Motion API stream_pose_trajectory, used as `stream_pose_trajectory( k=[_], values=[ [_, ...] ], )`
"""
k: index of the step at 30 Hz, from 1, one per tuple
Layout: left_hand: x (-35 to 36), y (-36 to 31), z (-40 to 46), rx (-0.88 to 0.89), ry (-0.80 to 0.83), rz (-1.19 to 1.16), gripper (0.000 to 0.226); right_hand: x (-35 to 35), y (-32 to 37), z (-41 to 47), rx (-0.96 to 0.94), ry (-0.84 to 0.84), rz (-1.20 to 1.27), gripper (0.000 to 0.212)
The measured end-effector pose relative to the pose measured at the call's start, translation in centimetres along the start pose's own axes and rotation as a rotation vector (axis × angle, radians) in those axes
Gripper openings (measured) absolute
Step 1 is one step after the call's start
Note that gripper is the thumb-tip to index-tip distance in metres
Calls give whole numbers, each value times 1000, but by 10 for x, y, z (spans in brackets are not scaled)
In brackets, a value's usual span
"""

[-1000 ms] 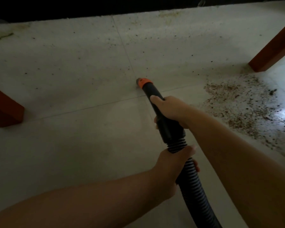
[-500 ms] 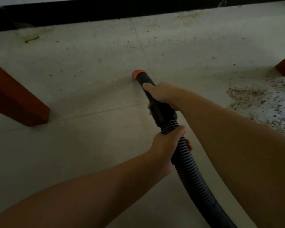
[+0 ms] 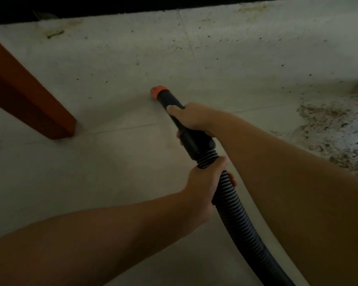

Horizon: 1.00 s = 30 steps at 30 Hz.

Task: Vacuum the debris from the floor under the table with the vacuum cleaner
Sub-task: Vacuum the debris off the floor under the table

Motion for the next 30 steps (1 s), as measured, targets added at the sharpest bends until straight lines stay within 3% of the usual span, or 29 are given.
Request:
stream_pose_trajectory(
  k=[5, 19, 24, 30],
  values=[
    [-25, 10, -11, 31, -21, 47, 17, 33, 6, -9, -19, 83, 35, 43],
    [23, 53, -25, -204, 271, 465, 17, -24, -118, -84, 366, -410, 433, 44],
    [49, 85, -33, -271, 318, 614, 17, -34, -168, -123, 471, -470, 568, 45],
    [56, 112, -51, -301, 365, 632, 14, -29, -201, -153, 531, -481, 679, 45]
  ],
)
Point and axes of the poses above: each hand's wrist, its own z-axis towards the middle knuckle, its own x-axis out of the palm, y = z × x, the point moved 4 cm from there along z, towards the middle knuckle, and after that the axes turned 9 degrees about -z, right-handed, at the moved point
